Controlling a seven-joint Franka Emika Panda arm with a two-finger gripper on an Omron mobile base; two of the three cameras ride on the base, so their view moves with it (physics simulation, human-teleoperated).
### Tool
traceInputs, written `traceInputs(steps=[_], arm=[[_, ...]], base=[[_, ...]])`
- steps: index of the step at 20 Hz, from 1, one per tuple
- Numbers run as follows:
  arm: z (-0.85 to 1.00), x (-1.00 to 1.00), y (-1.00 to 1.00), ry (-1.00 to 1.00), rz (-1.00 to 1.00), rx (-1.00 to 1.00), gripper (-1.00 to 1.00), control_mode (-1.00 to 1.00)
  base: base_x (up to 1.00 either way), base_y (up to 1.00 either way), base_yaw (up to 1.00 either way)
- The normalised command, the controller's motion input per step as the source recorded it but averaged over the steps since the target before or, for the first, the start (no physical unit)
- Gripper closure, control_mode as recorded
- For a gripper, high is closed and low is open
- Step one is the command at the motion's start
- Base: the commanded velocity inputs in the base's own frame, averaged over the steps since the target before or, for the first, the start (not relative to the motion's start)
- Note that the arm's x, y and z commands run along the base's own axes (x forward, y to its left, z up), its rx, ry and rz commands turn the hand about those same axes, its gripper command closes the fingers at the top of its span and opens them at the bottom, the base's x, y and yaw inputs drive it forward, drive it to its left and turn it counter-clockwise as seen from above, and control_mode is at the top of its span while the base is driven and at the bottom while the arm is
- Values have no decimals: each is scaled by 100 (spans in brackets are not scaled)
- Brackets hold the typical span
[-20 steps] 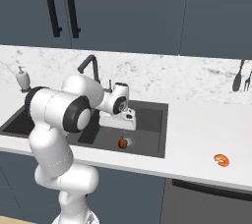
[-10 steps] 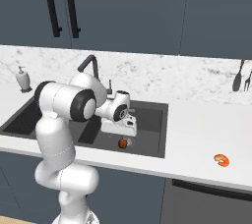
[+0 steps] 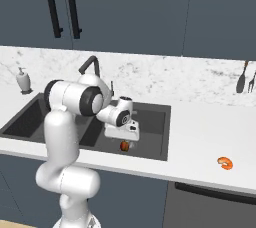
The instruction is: Pick the bell pepper from the sink and place it in the bowl. Then pick the bowl and place it in the microwave. Then close the microwave door and press the start button.
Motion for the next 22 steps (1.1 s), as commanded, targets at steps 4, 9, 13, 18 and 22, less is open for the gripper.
traceInputs(steps=[4, 9, 13, 18, 22], arm=[[-33, 19, 0, 0, 0, 0, -100, -100], [-23, 30, 0, 0, 0, 0, -100, -100], [-29, 36, 0, 0, 0, 0, -100, -100], [-32, 25, 0, 5, 1, 0, -100, -100], [-35, 23, -6, 9, 5, 0, -100, -100]], base=[[0, 0, 0], [0, 0, 0], [0, 0, 0], [0, 0, 0], [0, 0, 0]])
